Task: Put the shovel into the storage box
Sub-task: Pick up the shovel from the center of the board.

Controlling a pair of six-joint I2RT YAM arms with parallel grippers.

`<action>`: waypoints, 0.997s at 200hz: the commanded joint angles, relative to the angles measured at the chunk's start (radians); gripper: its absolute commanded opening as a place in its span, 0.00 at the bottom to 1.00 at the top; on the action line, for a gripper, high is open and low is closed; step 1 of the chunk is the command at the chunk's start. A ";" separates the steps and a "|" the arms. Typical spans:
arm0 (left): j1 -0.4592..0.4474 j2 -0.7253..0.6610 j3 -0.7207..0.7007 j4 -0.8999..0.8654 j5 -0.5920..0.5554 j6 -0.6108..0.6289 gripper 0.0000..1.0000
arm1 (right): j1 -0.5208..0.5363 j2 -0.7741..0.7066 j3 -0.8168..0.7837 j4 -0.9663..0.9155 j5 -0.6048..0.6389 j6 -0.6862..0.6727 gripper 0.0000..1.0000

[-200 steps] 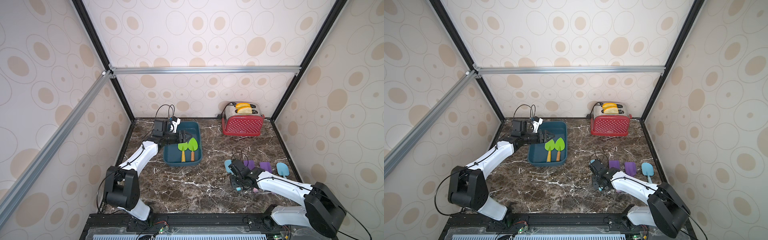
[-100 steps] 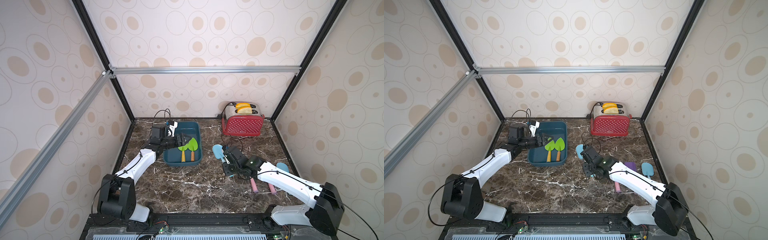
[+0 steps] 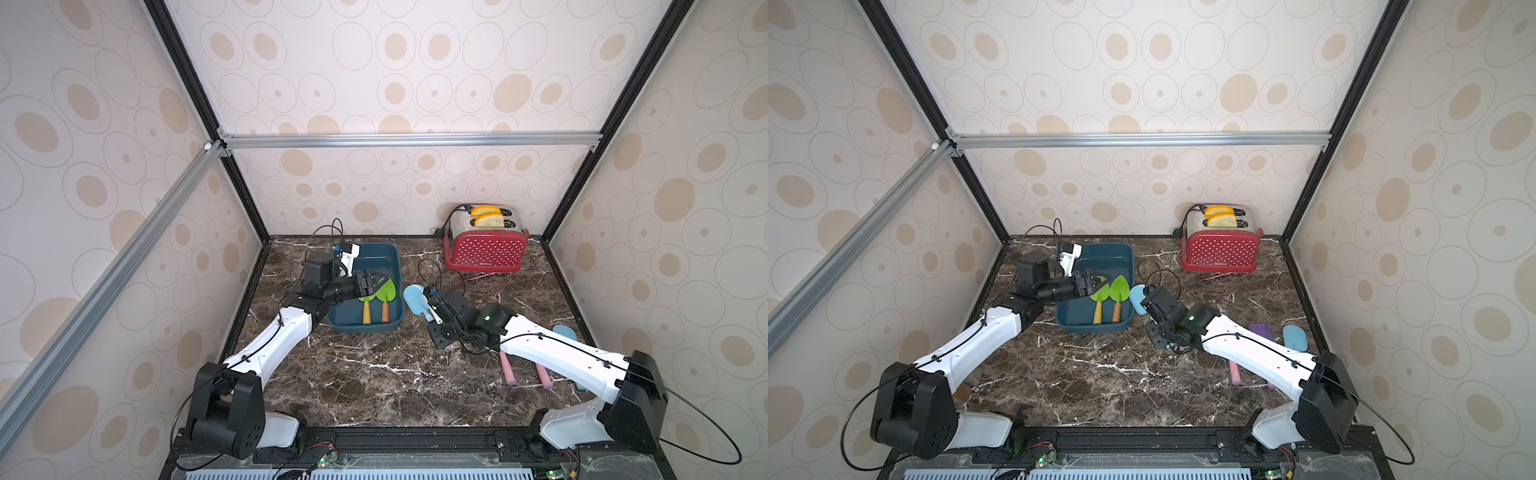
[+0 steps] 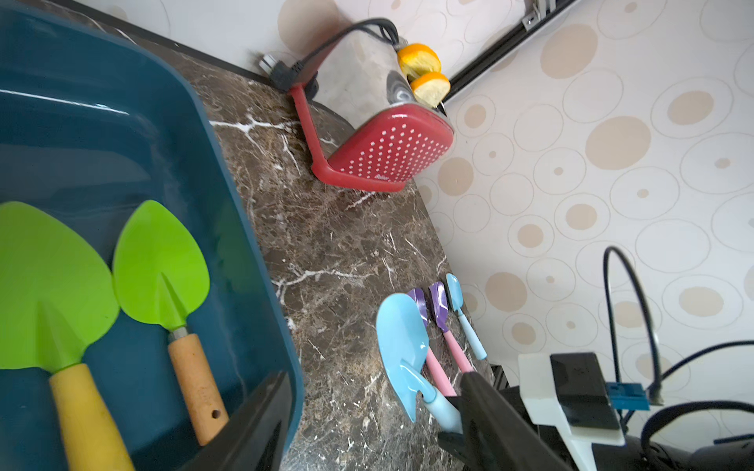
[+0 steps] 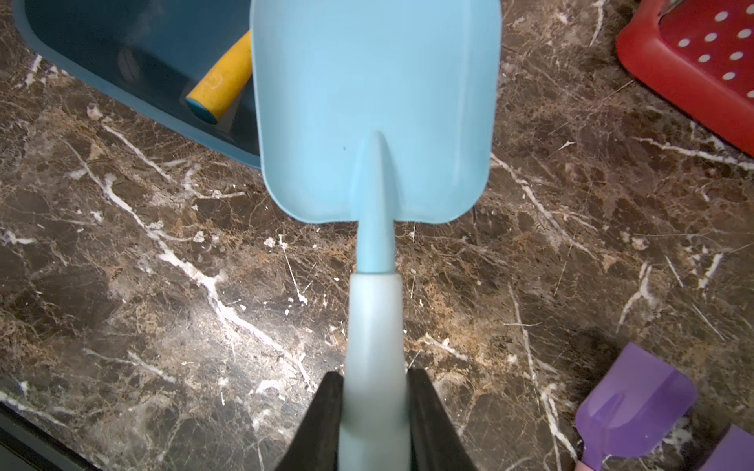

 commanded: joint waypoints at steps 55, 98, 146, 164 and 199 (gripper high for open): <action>-0.087 0.043 0.008 0.061 -0.038 -0.030 0.64 | 0.015 0.074 0.164 -0.011 0.072 -0.075 0.00; -0.089 0.070 -0.005 0.100 -0.037 -0.050 0.56 | 0.032 0.089 0.189 0.012 0.053 -0.077 0.00; -0.090 0.091 -0.034 0.236 -0.001 -0.140 0.40 | 0.055 0.108 0.201 0.033 0.054 -0.073 0.00; -0.091 0.090 -0.040 0.241 -0.004 -0.144 0.31 | 0.059 0.113 0.201 0.044 0.056 -0.073 0.00; -0.090 0.089 -0.046 0.242 -0.006 -0.148 0.13 | 0.066 0.119 0.202 0.061 0.064 -0.082 0.00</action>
